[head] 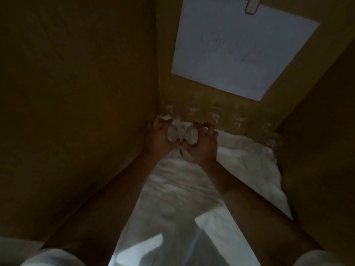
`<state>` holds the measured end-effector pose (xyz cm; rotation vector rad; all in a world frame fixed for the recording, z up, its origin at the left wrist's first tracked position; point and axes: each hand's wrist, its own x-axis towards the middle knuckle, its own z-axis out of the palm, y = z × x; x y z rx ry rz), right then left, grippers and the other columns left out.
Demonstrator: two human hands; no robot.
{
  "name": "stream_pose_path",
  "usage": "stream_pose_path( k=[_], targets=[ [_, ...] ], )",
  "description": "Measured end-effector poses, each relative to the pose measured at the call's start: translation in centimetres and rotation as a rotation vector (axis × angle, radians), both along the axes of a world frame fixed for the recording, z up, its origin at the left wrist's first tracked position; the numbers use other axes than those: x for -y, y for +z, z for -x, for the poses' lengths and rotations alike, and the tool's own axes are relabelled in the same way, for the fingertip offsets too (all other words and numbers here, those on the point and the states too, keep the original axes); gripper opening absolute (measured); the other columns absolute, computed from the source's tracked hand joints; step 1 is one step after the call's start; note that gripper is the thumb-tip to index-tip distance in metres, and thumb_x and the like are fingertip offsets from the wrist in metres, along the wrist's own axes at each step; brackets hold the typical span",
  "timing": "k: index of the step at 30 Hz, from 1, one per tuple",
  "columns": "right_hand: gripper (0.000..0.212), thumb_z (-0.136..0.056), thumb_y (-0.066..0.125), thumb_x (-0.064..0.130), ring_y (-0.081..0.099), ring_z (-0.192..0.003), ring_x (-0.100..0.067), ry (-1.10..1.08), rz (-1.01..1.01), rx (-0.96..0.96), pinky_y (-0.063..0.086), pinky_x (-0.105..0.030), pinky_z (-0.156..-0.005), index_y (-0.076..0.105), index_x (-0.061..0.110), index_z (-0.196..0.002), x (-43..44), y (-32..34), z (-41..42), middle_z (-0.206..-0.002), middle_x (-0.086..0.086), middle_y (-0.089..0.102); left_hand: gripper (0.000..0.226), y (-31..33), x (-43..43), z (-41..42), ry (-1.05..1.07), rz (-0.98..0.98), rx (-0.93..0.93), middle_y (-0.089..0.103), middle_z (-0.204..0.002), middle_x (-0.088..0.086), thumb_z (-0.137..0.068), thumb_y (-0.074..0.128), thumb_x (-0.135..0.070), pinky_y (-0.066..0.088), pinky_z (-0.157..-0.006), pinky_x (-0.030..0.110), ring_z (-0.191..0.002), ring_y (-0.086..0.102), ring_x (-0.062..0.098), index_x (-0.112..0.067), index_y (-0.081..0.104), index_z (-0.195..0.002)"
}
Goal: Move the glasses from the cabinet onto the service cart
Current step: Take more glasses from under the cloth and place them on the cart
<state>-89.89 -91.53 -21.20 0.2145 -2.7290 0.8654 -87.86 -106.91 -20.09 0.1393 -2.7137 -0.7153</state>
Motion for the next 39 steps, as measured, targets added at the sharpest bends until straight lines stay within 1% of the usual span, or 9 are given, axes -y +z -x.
stream_pose_path(
  k=[3,9,13,18,24,29,32,35,39],
  targets=[
    [0.072,-0.069,0.075,0.038,0.041,-0.117,-0.036,-0.001,0.062,-0.008,0.049,-0.047,-0.085,0.05,0.02,-0.134,0.2,-0.2,-0.5,-0.138,-0.011,0.038,0.081,0.3,-0.4,-1.0,0.039,0.069,-0.036,0.046,-0.128,0.015,-0.061,0.08,-0.051,0.041,-0.091,0.039,-0.114,0.044,0.034,-0.017,0.055,-0.13],
    [0.075,-0.073,0.071,0.041,0.043,-0.125,-0.032,0.049,0.08,0.054,0.049,-0.043,-0.091,0.04,0.026,-0.14,0.1,0.0,-0.8,-0.147,-0.005,0.03,0.076,0.2,-1.1,-2.9,0.07,0.139,-0.026,0.04,-0.131,0.014,-0.068,0.075,-0.048,0.034,-0.095,0.036,-0.115,0.042,0.03,-0.02,0.048,-0.133],
    [0.073,-0.069,0.073,0.045,0.046,-0.117,-0.033,-0.005,-0.015,0.055,0.05,-0.039,-0.08,0.043,0.027,-0.134,-0.6,1.0,-2.0,-0.134,-0.008,0.037,0.078,0.1,-1.0,-3.7,0.024,0.03,-0.028,0.037,-0.131,0.015,-0.064,0.082,-0.041,0.046,-0.088,0.037,-0.111,0.051,0.03,-0.014,0.05,-0.129],
    [0.08,-0.063,0.078,0.047,0.046,-0.115,-0.03,-0.039,0.05,0.026,0.053,-0.041,-0.075,0.044,0.023,-0.131,-1.6,0.9,-4.4,-0.128,-0.009,0.035,0.075,0.3,-1.2,-4.0,-0.037,0.045,-0.026,0.053,-0.12,0.019,-0.059,0.086,-0.033,0.043,-0.088,0.04,-0.105,0.055,0.036,-0.001,0.052,-0.119],
    [0.08,-0.064,0.078,0.033,0.042,-0.118,-0.028,-0.059,0.109,-0.036,0.053,-0.038,-0.077,0.044,0.021,-0.135,-0.7,-0.3,-8.0,-0.132,-0.01,0.034,0.082,-1.1,-0.6,-7.2,-0.108,0.184,-0.005,0.057,-0.108,0.021,-0.051,0.087,-0.033,0.049,-0.081,0.042,-0.096,0.057,0.043,-0.004,0.039,-0.111],
    [0.071,-0.067,0.075,0.027,0.035,-0.126,-0.03,-0.103,0.158,-0.033,0.05,-0.038,-0.079,0.045,0.017,-0.13,0.6,-1.5,-10.4,-0.14,-0.01,0.031,0.089,-2.3,-0.2,-9.6,-0.182,0.167,-0.03,0.05,-0.13,0.027,-0.056,0.088,-0.033,0.048,-0.093,0.051,-0.112,0.052,0.052,-0.008,0.031,-0.121],
    [0.07,-0.074,0.071,0.026,0.024,-0.135,-0.028,-0.189,0.083,0.079,0.049,-0.038,-0.085,0.036,0.023,-0.134,0.6,-2.7,-12.6,-0.148,-0.008,0.019,0.081,-3.8,-0.1,-10.8,-0.206,0.242,-0.025,0.046,-0.138,0.024,-0.07,0.075,-0.045,0.044,-0.097,0.051,-0.116,0.051,0.05,-0.006,0.032,-0.126],
    [0.071,-0.08,0.064,0.038,0.019,-0.138,-0.028,-0.242,-0.087,0.125,0.046,-0.035,-0.095,0.019,0.031,-0.134,-0.2,-4.0,-14.6,-0.151,-0.01,0.014,0.064,-4.6,-0.1,-12.2,-0.226,0.253,-0.04,0.046,-0.14,0.021,-0.082,0.047,-0.051,0.049,-0.092,0.056,-0.12,0.051,0.048,-0.004,0.038,-0.125],
    [0.069,-0.078,0.042,0.064,0.029,-0.135,-0.026,-0.158,-0.172,0.123,0.045,-0.036,-0.095,0.036,0.032,-0.138,-1.1,-3.2,-14.9,-0.149,-0.007,0.021,0.061,-4.8,0.8,-13.2,-0.193,0.298,-0.114,0.037,-0.149,0.017,-0.084,0.038,-0.049,0.039,-0.1,0.061,-0.13,0.042,0.045,-0.006,0.054,-0.125]
  ],
)
